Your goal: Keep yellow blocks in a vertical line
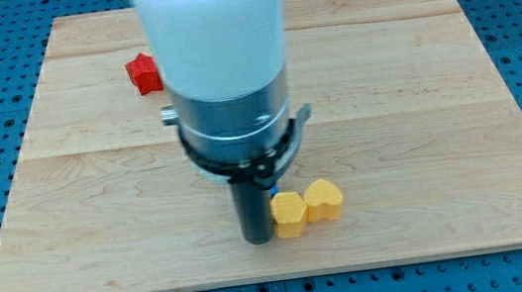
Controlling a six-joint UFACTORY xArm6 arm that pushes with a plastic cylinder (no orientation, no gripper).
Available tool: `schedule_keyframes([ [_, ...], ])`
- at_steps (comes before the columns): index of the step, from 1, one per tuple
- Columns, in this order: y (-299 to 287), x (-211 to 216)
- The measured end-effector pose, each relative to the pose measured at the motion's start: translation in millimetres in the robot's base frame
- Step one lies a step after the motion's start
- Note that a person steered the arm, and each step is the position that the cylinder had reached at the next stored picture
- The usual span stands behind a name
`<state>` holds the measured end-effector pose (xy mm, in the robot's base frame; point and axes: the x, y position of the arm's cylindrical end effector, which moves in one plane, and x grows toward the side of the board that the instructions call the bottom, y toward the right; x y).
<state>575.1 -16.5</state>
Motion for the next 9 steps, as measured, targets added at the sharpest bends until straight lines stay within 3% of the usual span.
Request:
schedule_keyframes([
  [1, 75.9, 0.0],
  [3, 160.7, -4.9],
  [4, 135.9, -4.0],
  [6, 157.9, -80.9],
  [8, 177.2, -71.4],
  [9, 162.3, -41.5],
])
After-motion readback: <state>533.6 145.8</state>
